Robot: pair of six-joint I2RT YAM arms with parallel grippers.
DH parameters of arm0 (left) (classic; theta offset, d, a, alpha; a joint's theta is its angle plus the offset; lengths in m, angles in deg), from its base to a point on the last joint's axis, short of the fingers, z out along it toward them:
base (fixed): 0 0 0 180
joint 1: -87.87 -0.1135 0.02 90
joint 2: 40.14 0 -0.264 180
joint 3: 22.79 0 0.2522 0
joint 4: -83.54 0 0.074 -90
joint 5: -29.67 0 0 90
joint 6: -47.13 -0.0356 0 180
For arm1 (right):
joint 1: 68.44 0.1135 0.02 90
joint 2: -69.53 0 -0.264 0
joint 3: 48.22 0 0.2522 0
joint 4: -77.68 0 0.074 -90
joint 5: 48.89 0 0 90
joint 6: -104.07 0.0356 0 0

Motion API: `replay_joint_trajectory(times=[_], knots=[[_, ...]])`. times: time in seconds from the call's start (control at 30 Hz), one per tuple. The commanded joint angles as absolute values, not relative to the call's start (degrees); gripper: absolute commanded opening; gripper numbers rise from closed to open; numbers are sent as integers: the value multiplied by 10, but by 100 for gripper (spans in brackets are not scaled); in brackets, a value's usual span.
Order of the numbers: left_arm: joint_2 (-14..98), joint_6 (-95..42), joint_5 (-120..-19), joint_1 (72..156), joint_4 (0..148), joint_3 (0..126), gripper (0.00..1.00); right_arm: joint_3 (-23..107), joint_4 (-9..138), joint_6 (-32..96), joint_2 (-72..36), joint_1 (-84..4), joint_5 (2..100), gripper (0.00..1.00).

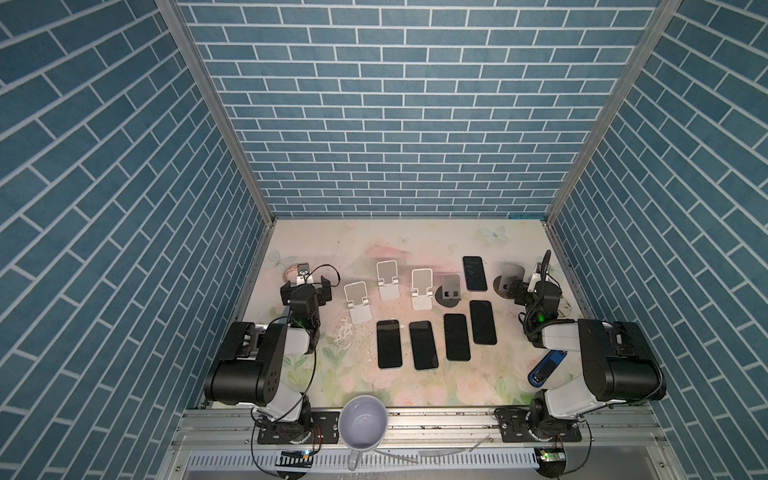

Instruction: Remove the phone from the phone stand

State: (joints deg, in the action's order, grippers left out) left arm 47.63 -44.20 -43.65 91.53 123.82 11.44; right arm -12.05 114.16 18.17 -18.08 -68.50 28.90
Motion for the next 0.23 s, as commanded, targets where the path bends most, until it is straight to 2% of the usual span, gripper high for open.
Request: replay_joint_trajectory(times=[0.0, 0.2], knots=[[478, -447, -436, 915, 1229, 115, 100, -132, 1160, 182, -189, -688, 290, 99], [477, -447, -436, 915, 1230, 115, 100, -129, 1156, 169, -188, -688, 327, 99]])
